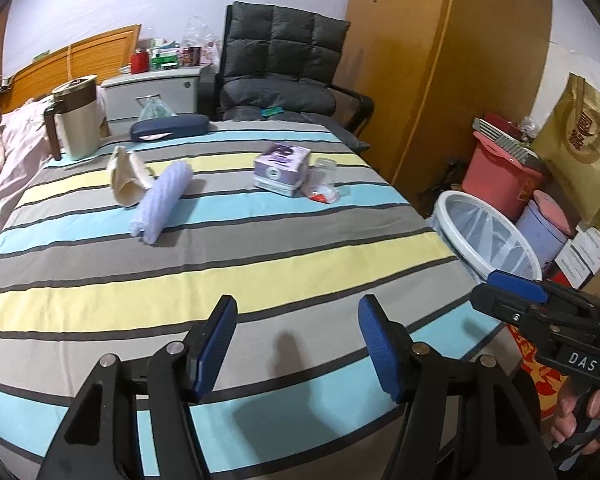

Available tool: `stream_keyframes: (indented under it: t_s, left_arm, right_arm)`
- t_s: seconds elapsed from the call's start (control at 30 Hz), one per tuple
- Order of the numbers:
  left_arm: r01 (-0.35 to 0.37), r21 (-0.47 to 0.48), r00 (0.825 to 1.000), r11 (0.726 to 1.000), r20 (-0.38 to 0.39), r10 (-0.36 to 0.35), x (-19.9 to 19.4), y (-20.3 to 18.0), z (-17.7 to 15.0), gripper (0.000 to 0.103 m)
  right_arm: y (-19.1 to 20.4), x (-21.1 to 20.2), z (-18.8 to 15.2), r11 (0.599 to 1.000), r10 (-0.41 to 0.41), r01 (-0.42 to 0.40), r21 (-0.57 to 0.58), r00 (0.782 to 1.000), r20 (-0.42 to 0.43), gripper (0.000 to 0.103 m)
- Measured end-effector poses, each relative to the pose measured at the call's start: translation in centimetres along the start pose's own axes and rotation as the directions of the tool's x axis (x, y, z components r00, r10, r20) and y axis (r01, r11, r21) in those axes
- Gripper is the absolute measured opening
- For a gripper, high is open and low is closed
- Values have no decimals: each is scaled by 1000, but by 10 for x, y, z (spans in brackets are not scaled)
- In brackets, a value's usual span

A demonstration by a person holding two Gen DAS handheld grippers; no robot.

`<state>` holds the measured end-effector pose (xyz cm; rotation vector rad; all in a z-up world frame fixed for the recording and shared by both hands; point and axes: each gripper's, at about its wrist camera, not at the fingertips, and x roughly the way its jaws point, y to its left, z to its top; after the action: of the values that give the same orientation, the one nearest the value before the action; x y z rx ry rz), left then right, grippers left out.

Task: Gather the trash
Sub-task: 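Move both open tools back over the table toward the foam roll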

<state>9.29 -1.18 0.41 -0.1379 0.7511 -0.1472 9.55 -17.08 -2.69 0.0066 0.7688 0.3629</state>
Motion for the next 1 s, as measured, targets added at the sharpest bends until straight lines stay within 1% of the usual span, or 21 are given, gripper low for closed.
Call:
stream_keyframes:
  t_s: [0.27,0.33,0.5,0.67,0.8,1.0]
  left_arm:
    - [-77,-38,997,996,18,77,-5,18,6,65]
    - [-84,-42,996,996,21,85,-6,22,7,65]
    - [-117,-51,993,992,27,118,-6,29,9,65]
    - [-147,-52,989,988,27,148,-2,35,11,65]
    - [-155,-63,988,986,17,156,2,42,13,65]
    - [-176,-71,984,982,15,178,9,57,24,65]
  right_arm:
    - [4,4,8,1000,26,-26,-1,1000,8,50]
    - [7,5,10,1000,24,-24,-6,1000,9,50]
    - [12,13,15,998,55,-55,-21,998,-3,50]
    - [18,23,16,997,66,-67,-46,997,-27,50]
    - [19,30,21,997,56,-58,-43,997,-58,50]
    - [23,40,34,997,42,-45,-60,997,-60,50]
